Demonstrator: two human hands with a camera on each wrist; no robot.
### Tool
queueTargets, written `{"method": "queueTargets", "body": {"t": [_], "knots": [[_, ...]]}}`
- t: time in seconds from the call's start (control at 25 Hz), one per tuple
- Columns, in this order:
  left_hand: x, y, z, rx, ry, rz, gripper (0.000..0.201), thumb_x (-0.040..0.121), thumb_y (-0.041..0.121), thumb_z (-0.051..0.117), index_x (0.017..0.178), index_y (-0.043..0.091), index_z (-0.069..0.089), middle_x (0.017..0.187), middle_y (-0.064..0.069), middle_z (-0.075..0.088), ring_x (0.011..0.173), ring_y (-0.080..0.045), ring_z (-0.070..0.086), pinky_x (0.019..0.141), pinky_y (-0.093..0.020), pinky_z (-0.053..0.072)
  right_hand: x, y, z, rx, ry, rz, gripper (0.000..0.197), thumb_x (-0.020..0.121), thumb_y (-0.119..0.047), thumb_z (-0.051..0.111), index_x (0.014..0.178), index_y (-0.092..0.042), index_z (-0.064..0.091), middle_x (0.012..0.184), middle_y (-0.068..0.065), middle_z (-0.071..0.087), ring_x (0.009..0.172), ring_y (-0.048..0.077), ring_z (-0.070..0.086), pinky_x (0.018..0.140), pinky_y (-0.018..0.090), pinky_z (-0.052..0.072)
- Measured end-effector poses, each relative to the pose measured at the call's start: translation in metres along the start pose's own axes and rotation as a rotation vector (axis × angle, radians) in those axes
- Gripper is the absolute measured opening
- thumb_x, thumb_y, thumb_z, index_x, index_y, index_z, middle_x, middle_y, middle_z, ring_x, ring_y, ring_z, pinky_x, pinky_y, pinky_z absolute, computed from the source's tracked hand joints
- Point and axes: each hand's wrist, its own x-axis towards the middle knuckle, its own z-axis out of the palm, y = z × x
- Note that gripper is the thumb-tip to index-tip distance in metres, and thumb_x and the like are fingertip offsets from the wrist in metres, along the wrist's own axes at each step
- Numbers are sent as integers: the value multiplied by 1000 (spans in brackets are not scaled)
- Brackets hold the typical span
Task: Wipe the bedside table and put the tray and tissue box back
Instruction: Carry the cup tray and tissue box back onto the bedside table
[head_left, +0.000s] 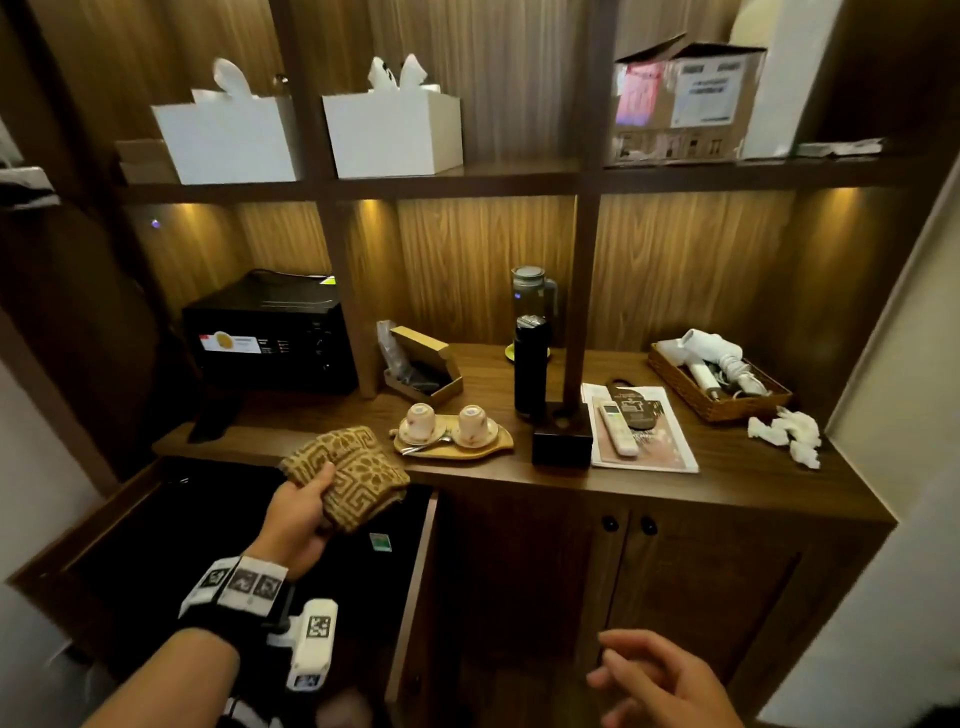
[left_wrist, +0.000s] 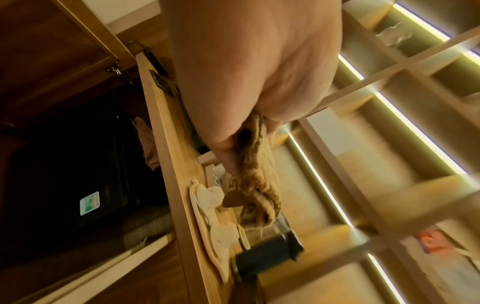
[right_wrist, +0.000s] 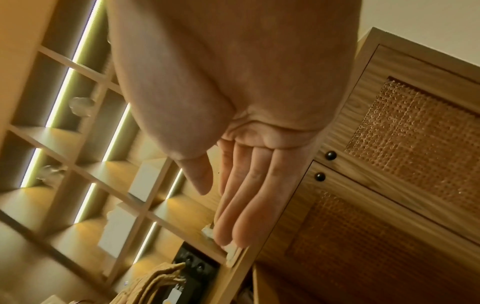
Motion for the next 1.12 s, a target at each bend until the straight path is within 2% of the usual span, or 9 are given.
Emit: {"method": "queueTargets", "body": {"t": [0.12,0.28,0.44,0.56,0.64,0.76,0.88,0.96,1.12], "knots": [[102,5,38,-22,127,1,41,109,16,55,147,1,53,143,-24,64,132,-42,62,101,-52,52,66,-32,-31,-75,43,34,87,48,-63,96,117,-14,75,100,11,85,87,31,81,90,42,61],[235,15,73,-32,279,-62,46,107,19,60,149,1,52,147,-24,61,134,-44,61,103,-58,50,172,-89,-58,-98,27,33,44,78,-20,89,116,0,75,89,15,85,84,22,82,75,23,59],[337,7,72,-98,410,-161,53,105,25,64,152,7,49,149,-22,60,133,-45,60,103,-68,49,252,-124,-78,-3,92,143,90,28,-41,104,101,4,78,90,29,80,87,40,81,70,25,65],[385,-16,56,-120,473,-294,53,104,18,63,155,13,48,154,-16,57,137,-43,56,102,-67,52,297,-124,-96,-48,140,192,52,64,-20,94,107,3,77,88,25,82,82,48,77,61,27,62],[386,-29,48,-59,492,-326,51,106,15,58,156,12,47,152,-14,58,138,-39,56,112,-63,47,323,-115,-106,3,272,239,24,88,-4,80,110,3,75,87,27,81,72,45,74,52,34,60],[375,-38,28,-37,518,-321,51,103,20,63,153,17,52,141,-10,63,131,-30,59,115,-59,44,363,-97,-111,104,442,313,25,97,-11,73,119,0,69,99,24,74,80,33,70,53,39,63],[390,-69,-26,247,580,-200,65,84,59,78,138,26,63,138,-5,69,121,-27,66,104,-51,53,397,-88,-113,117,478,316,37,101,-31,70,132,-12,63,121,12,68,98,25,67,66,41,64],[355,-66,9,520,596,-66,81,65,75,83,128,27,64,128,-5,74,108,-26,70,94,-51,57,413,-91,-113,39,476,267,45,100,-40,69,137,-15,60,125,4,67,105,21,66,82,46,64],[237,-69,205,612,-97,39,34,95,31,77,122,12,73,116,-9,75,105,-26,70,94,-47,56,436,-96,-120,-142,416,253,57,94,-56,66,136,-18,66,126,3,73,117,29,69,105,53,57]]}}
